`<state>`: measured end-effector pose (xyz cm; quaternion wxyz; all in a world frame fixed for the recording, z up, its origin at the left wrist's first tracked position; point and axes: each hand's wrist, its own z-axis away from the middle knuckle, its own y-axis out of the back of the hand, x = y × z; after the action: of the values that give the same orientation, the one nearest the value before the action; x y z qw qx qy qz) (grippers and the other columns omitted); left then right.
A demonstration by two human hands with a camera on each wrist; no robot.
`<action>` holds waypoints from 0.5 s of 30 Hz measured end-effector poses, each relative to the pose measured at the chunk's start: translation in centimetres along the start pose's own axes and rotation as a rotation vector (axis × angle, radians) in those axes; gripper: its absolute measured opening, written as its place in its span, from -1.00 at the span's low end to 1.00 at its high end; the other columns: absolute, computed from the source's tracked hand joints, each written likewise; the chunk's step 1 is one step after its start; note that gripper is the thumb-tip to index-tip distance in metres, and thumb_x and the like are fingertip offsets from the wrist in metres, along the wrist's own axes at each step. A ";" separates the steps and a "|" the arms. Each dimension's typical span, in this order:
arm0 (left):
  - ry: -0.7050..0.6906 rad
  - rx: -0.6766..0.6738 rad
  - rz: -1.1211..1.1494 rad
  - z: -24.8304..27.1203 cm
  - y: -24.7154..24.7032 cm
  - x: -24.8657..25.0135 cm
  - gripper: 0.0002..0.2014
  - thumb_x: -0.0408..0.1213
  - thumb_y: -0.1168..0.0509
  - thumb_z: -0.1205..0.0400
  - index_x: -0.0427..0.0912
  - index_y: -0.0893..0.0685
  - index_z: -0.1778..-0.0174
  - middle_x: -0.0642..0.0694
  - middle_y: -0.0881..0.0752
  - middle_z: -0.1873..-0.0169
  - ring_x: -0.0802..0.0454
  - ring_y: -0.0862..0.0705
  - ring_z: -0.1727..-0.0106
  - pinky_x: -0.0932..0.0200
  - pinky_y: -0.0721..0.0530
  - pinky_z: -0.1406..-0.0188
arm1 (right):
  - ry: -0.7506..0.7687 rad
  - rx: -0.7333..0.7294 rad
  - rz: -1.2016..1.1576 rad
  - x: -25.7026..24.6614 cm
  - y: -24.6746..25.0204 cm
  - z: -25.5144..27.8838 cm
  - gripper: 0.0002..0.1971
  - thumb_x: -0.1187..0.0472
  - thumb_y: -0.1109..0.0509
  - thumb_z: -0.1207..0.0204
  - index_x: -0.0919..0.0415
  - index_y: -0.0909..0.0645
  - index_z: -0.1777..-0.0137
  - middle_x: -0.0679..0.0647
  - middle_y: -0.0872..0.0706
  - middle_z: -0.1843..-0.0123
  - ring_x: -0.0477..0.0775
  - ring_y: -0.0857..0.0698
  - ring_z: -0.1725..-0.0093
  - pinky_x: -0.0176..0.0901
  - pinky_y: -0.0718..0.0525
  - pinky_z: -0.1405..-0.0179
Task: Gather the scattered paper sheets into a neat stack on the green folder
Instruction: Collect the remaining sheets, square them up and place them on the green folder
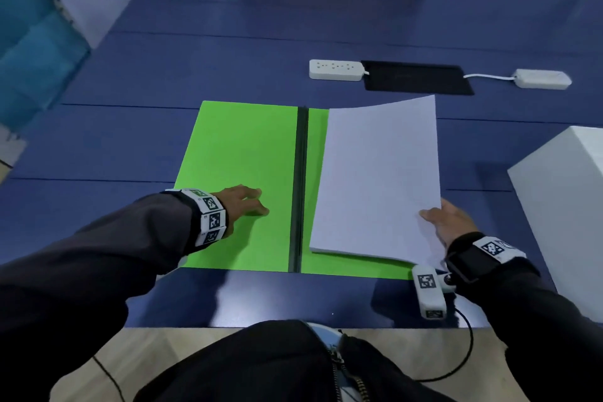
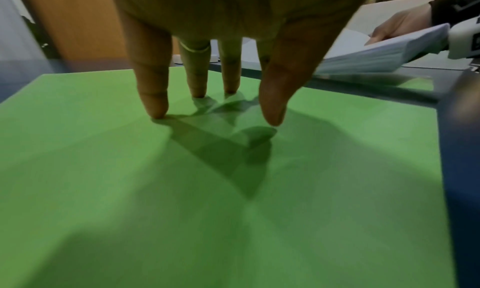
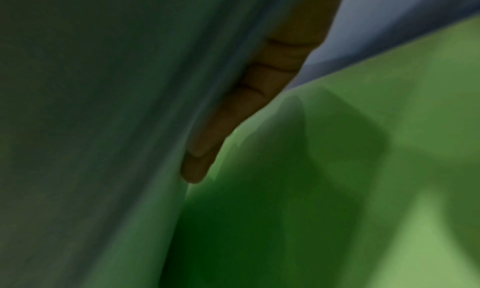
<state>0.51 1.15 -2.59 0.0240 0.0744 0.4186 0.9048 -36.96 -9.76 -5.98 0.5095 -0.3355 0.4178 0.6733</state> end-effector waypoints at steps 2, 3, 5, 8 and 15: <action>0.029 0.015 0.031 0.3 0.0 -0.5 -0.28 -0.49 -0.33 -0.52 0.06 -0.28 -0.56 -0.05 -0.05 -0.64 -0.04 -0.14 -0.64 0.09 -0.29 -0.56 | -0.002 -0.034 0.025 -0.3 -1.0 -0.4 -0.80 0.48 -0.25 -0.53 0.19 -0.62 0.09 0.04 -0.72 0.25 0.12 -0.64 0.24 -0.18 -0.61 0.25; 0.049 0.026 0.055 0.2 0.1 -0.5 -0.33 -0.41 -0.36 -0.53 0.03 -0.31 -0.54 -0.08 -0.11 -0.62 -0.06 -0.21 -0.62 0.09 -0.28 -0.55 | -0.005 -0.048 0.035 -0.3 -1.5 -0.6 -0.81 0.49 -0.25 -0.53 0.22 -0.61 0.07 -0.01 -0.74 0.33 0.07 -0.65 0.28 -0.23 -0.61 0.33; 0.099 0.057 0.106 -0.2 0.3 0.0 -0.41 -0.24 -0.37 -0.56 -0.01 -0.35 -0.51 -0.11 -0.25 -0.55 -0.11 -0.37 -0.52 0.04 -0.35 -0.52 | -0.016 -0.075 0.039 -0.2 -2.4 -1.0 -0.81 0.50 -0.24 -0.53 0.24 -0.59 0.01 -0.14 -0.75 0.46 -0.04 -0.69 0.40 -0.32 -0.60 0.45; 0.130 0.121 0.193 -1.3 0.7 2.1 -0.37 -0.06 -0.32 -0.59 -0.02 -0.27 -0.56 -0.13 -0.34 -0.49 -0.16 -0.46 -0.44 -0.08 -0.46 -0.45 | -0.021 -0.103 0.042 -0.2 -3.4 -1.1 -0.78 0.53 -0.21 -0.54 0.26 -0.58 -0.03 -0.19 -0.74 0.51 -0.16 -0.71 0.50 -0.45 -0.57 0.57; 0.079 0.152 0.219 -3.9 1.1 5.7 -0.27 0.12 -0.15 -0.63 0.02 0.01 -0.65 -0.16 -0.24 -0.58 -0.23 -0.26 -0.56 -0.12 -0.27 -0.55 | -0.044 -0.099 0.132 0.0 -3.8 -1.7 -0.76 0.47 -0.25 -0.52 0.37 -0.60 -0.16 0.10 -0.71 0.15 0.18 -0.66 0.16 -0.10 -0.58 0.09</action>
<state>-5.73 -1.87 -3.63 -0.0970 0.0856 0.4760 0.8699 -33.24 -10.83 -7.53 0.4557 -0.3170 0.3938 0.7326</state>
